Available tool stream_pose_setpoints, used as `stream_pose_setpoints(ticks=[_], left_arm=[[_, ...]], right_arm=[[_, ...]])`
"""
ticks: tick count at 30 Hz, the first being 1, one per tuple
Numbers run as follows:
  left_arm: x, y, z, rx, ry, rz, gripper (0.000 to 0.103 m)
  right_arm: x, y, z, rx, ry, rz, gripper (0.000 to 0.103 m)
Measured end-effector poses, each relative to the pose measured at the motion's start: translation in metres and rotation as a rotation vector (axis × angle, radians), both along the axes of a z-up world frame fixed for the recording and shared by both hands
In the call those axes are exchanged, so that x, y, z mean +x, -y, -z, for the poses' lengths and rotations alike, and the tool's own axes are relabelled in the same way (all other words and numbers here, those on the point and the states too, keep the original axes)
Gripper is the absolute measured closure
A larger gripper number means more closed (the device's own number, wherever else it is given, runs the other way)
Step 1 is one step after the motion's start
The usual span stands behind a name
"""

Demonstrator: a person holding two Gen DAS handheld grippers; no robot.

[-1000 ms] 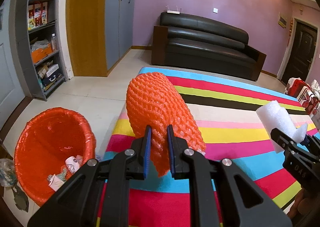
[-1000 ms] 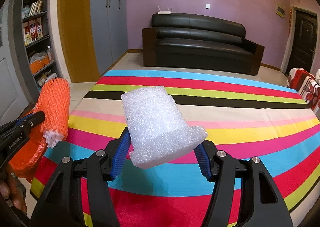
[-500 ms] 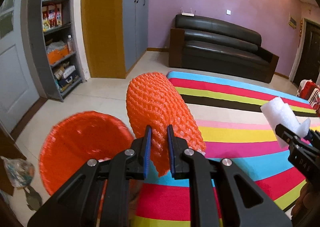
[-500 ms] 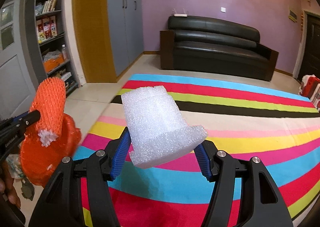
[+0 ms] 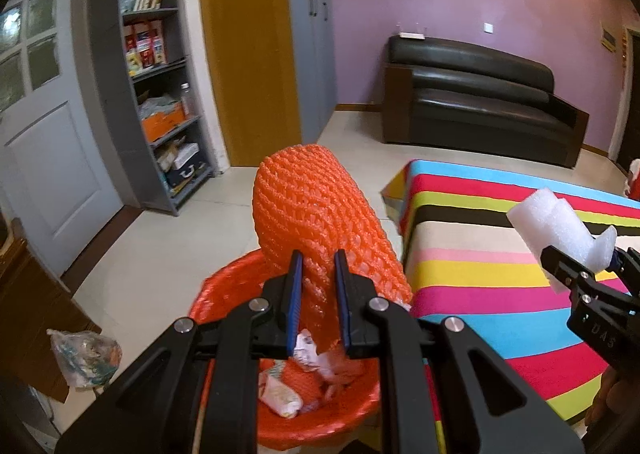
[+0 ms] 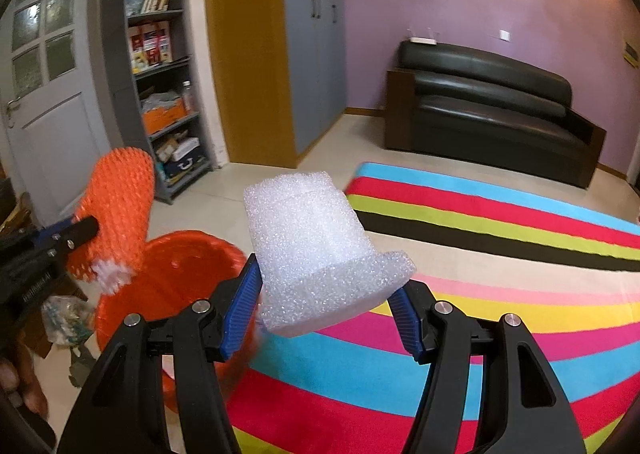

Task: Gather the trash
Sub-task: 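Carry the orange net and white foam sleeve over the orange bin with both grippers, then open both grippers over the bin to drop the net and foam sleeve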

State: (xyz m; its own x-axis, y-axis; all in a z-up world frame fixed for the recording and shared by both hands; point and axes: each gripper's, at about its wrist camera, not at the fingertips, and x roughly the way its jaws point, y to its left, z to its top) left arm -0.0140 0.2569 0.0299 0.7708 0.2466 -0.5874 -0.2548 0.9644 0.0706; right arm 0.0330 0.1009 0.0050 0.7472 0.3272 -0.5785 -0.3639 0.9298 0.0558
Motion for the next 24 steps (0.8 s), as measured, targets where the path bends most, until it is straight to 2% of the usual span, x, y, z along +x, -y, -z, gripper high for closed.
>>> stream_pose_setpoints(ticks=[9, 17, 24], left_arm=[[-0.015, -0.045, 0.008, -0.043, 0.000, -0.091, 0.085], [-0.023, -0.083, 0.012, -0.083, -0.010, -0.190, 0.084], [-0.025, -0.098, 0.015, -0.102, -0.012, -0.227, 0.084]], right_arm=[[-0.001, -0.072, -0.001, -0.034, 0.003, -0.099, 0.044], [0.004, -0.113, 0.005, -0.048, -0.027, -0.153, 0.043], [0.005, -0.129, 0.008, -0.046, -0.037, -0.189, 0.043]])
